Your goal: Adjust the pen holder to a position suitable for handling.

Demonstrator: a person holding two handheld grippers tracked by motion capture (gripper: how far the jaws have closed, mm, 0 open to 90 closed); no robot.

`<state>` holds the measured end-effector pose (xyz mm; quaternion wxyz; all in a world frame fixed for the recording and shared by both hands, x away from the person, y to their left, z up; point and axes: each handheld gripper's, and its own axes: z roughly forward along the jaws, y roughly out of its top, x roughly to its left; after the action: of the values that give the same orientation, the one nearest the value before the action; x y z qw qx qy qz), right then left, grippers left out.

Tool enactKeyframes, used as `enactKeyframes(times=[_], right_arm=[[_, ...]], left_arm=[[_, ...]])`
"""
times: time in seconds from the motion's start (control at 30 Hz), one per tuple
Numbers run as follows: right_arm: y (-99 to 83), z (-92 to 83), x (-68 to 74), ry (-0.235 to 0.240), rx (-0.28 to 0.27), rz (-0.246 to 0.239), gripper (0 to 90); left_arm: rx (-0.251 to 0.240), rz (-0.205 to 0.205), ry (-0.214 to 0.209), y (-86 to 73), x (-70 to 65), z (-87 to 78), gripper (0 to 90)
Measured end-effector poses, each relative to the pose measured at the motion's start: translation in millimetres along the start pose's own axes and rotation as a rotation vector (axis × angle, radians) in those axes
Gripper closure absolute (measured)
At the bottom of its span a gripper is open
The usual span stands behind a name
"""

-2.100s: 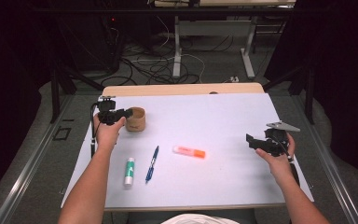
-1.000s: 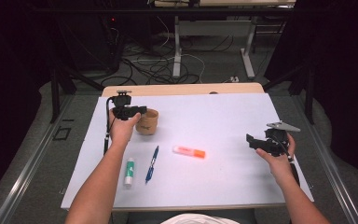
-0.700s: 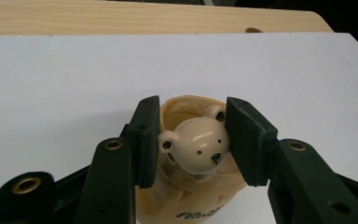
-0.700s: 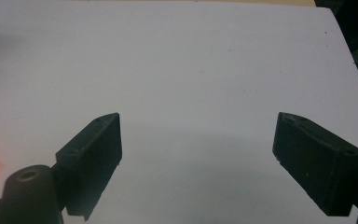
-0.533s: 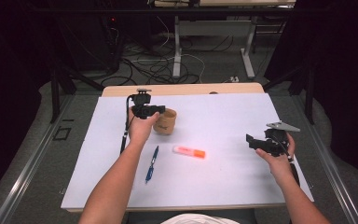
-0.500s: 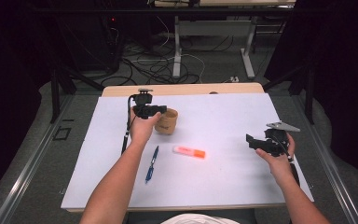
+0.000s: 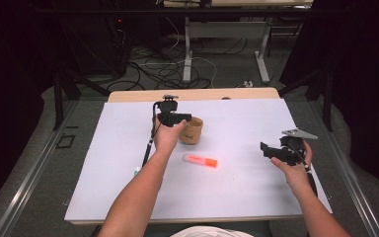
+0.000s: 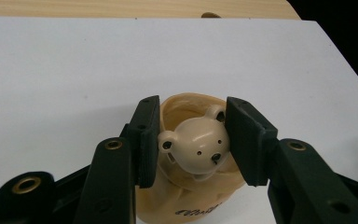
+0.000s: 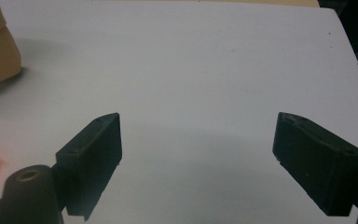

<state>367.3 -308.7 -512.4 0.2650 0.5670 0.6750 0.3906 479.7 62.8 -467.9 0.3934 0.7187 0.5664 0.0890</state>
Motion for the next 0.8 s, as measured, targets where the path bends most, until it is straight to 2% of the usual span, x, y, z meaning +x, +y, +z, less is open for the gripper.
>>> enactKeyframes(times=[0.2, 0.43, 0.63, 0.8], right_arm=[[-0.7, 0.9, 0.6, 0.001, 0.002, -0.005, 15.0], [-0.9, 1.4, 1.4, 0.008, 0.005, -0.007, 15.0], [-1.0, 1.3, 1.8, 0.008, 0.005, -0.009, 15.0], [-1.1, 1.7, 2.8, 0.011, 0.006, -0.019, 15.0]], left_arm=[[-0.006, -0.011, -0.017, -3.9, -11.4, 7.3, 57.0], [-0.013, 0.000, -0.029, -13.5, -20.9, 8.6, 57.0], [-0.021, -0.012, -0.040, -23.2, -16.0, 4.1, 56.9], [-0.026, -0.046, -0.065, -31.2, -8.6, 1.1, 56.8]])
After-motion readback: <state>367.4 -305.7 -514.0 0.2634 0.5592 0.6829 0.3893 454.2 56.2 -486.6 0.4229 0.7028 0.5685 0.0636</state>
